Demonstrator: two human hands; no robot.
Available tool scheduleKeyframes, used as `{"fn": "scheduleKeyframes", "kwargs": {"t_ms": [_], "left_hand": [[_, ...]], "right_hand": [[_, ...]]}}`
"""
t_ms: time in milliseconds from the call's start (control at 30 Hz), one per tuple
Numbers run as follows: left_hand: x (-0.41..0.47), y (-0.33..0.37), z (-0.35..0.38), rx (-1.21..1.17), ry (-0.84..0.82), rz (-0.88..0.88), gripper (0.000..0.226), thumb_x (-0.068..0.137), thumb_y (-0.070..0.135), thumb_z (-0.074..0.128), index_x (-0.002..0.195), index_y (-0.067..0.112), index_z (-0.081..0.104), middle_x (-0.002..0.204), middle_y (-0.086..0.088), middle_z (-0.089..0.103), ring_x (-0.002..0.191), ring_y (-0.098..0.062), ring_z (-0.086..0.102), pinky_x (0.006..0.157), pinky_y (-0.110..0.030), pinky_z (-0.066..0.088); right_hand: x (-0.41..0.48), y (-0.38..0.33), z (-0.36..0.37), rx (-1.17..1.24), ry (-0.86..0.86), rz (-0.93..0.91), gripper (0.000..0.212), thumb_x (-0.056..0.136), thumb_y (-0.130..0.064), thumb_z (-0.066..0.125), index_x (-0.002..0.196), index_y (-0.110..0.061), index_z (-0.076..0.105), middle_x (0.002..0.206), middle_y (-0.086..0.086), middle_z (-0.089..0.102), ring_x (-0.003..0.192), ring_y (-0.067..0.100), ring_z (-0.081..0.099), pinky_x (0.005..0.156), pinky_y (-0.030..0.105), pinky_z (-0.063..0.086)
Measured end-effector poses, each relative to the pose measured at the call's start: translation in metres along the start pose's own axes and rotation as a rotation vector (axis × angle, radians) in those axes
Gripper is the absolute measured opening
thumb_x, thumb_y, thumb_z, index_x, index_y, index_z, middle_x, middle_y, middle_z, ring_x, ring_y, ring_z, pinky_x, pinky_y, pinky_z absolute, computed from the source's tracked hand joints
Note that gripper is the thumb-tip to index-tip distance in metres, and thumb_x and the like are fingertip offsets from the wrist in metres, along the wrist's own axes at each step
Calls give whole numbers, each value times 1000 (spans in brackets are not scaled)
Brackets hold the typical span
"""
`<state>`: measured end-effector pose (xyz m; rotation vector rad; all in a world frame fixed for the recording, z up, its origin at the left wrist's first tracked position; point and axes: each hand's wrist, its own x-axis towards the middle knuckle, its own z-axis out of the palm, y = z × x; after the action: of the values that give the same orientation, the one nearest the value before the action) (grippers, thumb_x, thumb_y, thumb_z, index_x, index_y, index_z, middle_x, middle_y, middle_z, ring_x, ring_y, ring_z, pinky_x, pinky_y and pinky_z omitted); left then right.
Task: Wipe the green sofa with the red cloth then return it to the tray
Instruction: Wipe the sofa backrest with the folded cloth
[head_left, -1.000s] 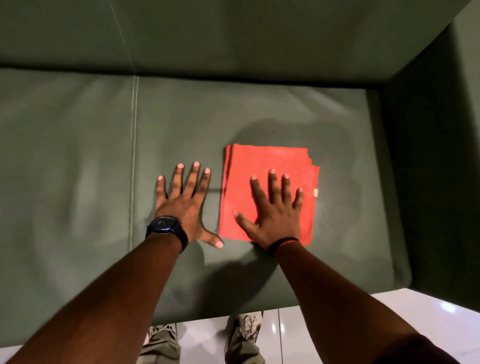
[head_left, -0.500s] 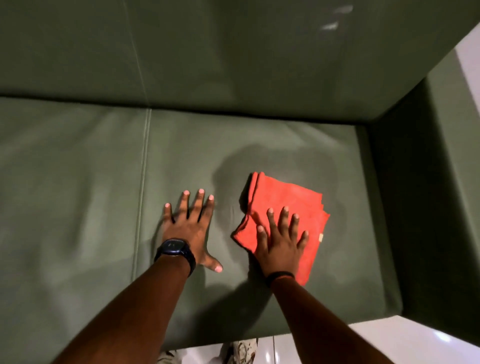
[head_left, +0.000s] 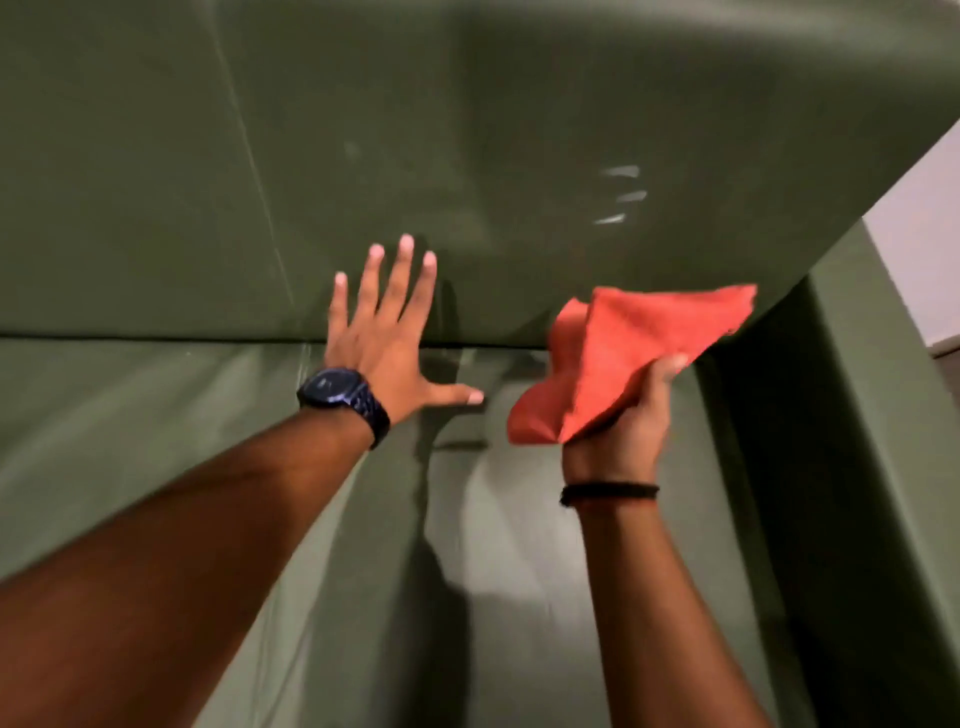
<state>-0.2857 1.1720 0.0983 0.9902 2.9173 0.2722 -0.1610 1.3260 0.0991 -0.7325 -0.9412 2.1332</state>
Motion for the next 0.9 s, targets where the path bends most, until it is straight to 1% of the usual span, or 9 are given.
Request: {"fn": "scheduleKeyframes", "kwargs": {"t_ms": [100, 133, 167, 233, 267, 333, 533, 700, 900], "left_hand": [[38, 19, -22, 52, 164, -11, 128, 52, 88, 49, 149, 24, -3, 158, -3, -9, 141, -33, -11, 108, -64, -3], [50, 25, -28, 58, 209, -19, 126, 53, 85, 53, 149, 24, -2, 158, -4, -7, 141, -35, -10, 107, -67, -2], [61, 29, -32, 64, 245, -30, 126, 53, 82, 57, 149, 25, -2, 158, -5, -7, 141, -37, -9, 105, -69, -1], [79, 35, -38, 90, 293, -51, 132, 49, 77, 65, 148, 24, -4, 158, -8, -5, 140, -39, -7, 103, -70, -1], [88, 36, -38, 112, 304, -60, 137, 46, 76, 69, 148, 24, -5, 157, -9, -5, 140, -40, -6, 102, -70, -1], [100, 35, -35, 150, 311, -68, 145, 40, 74, 75, 148, 23, -8, 157, -10, -5, 140, -42, -5, 102, -72, 1], [109, 30, -22, 208, 327, -68, 154, 31, 60, 86, 147, 24, -8, 157, -11, 0, 139, -46, 0, 99, -74, 3], [112, 32, -18, 208, 342, -93, 150, 34, 56, 88, 148, 21, -4, 156, -15, 4, 137, -49, 4, 98, -75, 2], [114, 33, -17, 215, 361, -90, 149, 35, 55, 88, 148, 21, -4, 156, -14, 5, 137, -48, 4, 98, -75, 2]], "right_hand": [[40, -39, 30, -393, 140, -349, 36, 96, -48, 38, 108, -22, 59, 105, -2, 61, 98, 7, 55, 96, 28, 43], [53, -48, 39, -502, 144, -442, 36, 96, -49, 34, 104, -23, 58, 104, 1, 60, 100, 7, 53, 95, 25, 39], [70, -50, 47, -640, 97, -513, 43, 95, -53, 32, 113, -20, 54, 116, 10, 57, 113, 13, 48, 101, 28, 33], [100, -36, 60, -1031, -78, -598, 64, 92, -54, 28, 142, -15, 33, 152, 22, 23, 142, 29, 17, 113, 44, 15], [113, -25, 65, -1247, -130, -630, 68, 89, -55, 28, 146, -18, 24, 156, 22, 8, 144, 34, 5, 113, 52, 10], [127, -7, 65, -1518, -145, -717, 72, 89, -58, 36, 148, -21, 18, 156, 23, 3, 143, 40, 0, 110, 62, 9], [158, 0, 45, -1501, 122, -827, 73, 90, -53, 44, 147, -14, 21, 154, 27, 11, 142, 44, 4, 107, 71, 10], [149, 20, 45, -1646, -56, -951, 74, 87, -57, 47, 145, -16, 26, 151, 30, 19, 139, 49, 10, 107, 67, 4], [161, 8, 37, -1622, -5, -942, 78, 84, -63, 50, 144, -18, 29, 150, 34, 17, 138, 51, 8, 107, 67, 3]]}}
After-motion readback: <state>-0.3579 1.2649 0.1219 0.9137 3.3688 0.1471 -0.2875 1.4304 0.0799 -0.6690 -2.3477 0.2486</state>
